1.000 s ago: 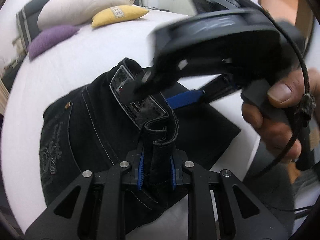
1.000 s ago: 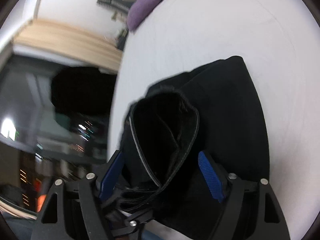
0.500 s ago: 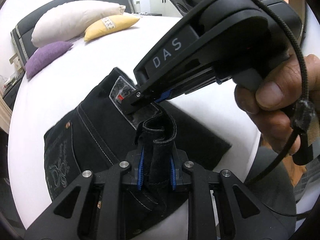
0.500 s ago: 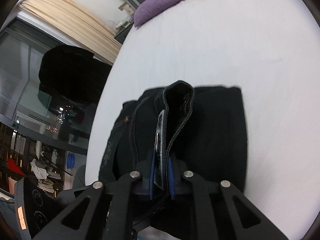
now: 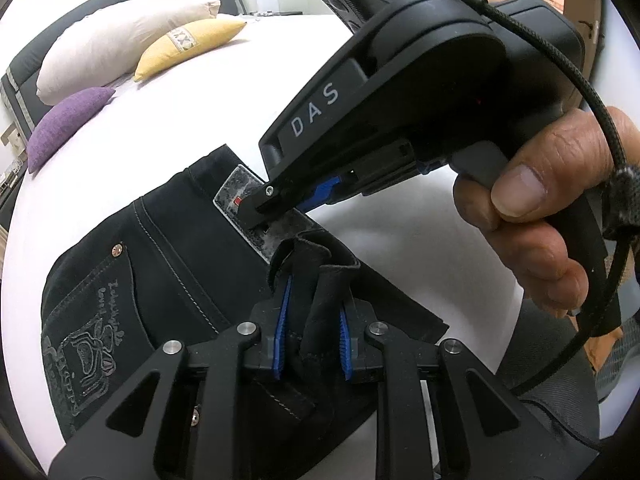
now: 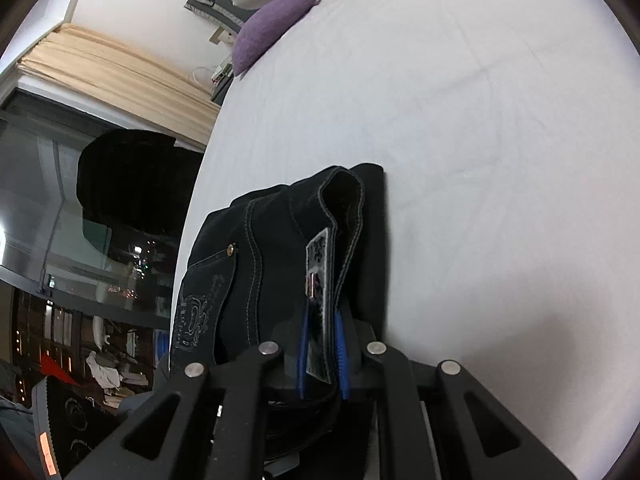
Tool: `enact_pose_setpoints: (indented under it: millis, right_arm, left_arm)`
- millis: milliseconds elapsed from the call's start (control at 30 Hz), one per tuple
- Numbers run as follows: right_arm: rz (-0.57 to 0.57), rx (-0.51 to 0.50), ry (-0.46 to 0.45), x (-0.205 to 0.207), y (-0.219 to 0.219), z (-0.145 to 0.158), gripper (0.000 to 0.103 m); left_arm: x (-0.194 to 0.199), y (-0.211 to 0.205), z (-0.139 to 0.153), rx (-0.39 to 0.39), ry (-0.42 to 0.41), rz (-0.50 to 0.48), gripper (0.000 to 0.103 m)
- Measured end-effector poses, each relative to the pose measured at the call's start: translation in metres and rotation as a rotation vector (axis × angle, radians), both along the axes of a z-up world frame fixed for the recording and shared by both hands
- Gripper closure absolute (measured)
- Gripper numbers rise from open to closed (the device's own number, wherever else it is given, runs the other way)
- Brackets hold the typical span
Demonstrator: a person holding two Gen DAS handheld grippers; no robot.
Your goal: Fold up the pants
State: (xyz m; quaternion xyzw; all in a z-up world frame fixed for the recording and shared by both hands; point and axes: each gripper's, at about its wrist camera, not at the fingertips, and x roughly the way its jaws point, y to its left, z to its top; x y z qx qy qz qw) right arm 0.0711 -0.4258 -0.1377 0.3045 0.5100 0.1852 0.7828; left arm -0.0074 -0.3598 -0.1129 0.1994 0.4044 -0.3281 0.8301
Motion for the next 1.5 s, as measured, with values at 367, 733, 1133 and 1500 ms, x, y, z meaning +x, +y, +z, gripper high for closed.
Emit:
enact_pose_setpoints:
  millis: [367, 733, 1133, 1500]
  right_arm:
    - [-0.062, 0.07, 0.008, -0.009, -0.009, -0.012, 0.079]
    - [0.033, 0.088, -0.185, -0.039, 0.037, 0.069, 0.065]
    - [-0.035, 0.074, 0.009, -0.056, 0.034, -0.01, 0.103]
    - [-0.055, 0.079, 0.023, -0.059, 0.025, -0.014, 0.103]
  left_arm:
    - [0.0, 0.07, 0.034, -0.2, 0.17, 0.028, 0.03]
    - [0.031, 0.216, 0.057, -0.483, 0.192, 0.268, 0.02]
    - [0.065, 0.223, 0.017, -0.49, 0.251, 0.244, 0.022]
    - [0.161, 0.258, -0.029, -0.655, 0.509, 0.243, 0.079]
